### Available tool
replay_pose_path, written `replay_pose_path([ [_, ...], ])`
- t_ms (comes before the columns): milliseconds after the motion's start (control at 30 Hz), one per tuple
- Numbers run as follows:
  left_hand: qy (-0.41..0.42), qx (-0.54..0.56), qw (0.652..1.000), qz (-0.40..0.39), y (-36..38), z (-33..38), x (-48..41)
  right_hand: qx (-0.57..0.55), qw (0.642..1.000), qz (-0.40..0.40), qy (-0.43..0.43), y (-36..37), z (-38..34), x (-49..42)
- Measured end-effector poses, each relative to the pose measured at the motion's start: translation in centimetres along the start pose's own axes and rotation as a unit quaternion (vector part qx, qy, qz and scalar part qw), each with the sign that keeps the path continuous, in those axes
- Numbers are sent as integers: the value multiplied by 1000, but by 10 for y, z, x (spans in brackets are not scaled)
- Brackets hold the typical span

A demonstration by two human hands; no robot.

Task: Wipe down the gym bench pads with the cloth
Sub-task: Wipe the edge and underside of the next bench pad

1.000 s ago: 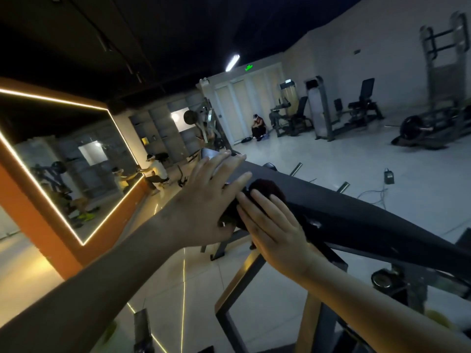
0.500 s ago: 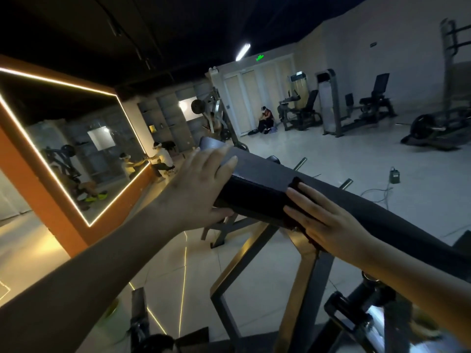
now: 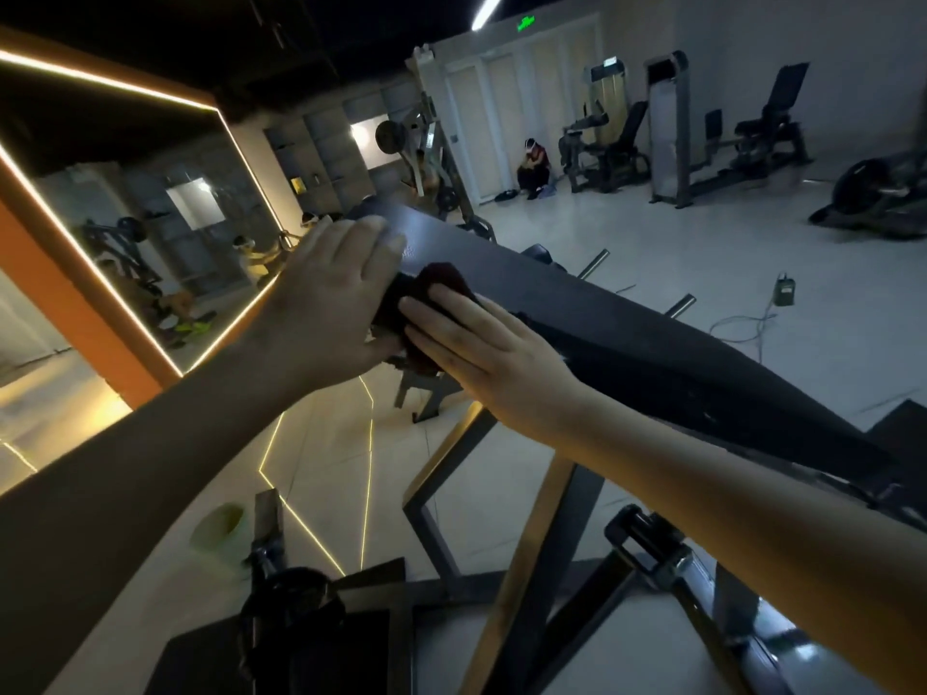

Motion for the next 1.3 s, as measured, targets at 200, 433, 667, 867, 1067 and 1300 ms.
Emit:
replay_pose_path([
  [200,-13,-11,1000,13,-2,6,5,31,996,-74,-40,-39,36,64],
  [433,-46,-36,996,-62,-4,16,-1,12,991,-133,17,-85,45,92],
  [667,-66,-39,995,-67,-2,19,1,-50,999,-15,4,-17,7,-12],
  [867,-64,-7,998,-2,7,17,19,0,999,-51,-19,-23,20,40],
  [1067,-63,-31,997,19,14,27,25,21,985,-170,-18,-80,53,110],
  [1300,-74,-46,996,6,14,38,25,-33,991,-126,-21,-90,36,56],
])
Point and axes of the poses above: each hand's wrist, its own x-axis away from the middle knuckle, its own y-axis out of the palm, z = x × y, the point moved 1 cm from there along -x, towards the middle knuckle, and after that the axes turned 13 degrees about z, right-handed, at the moved point
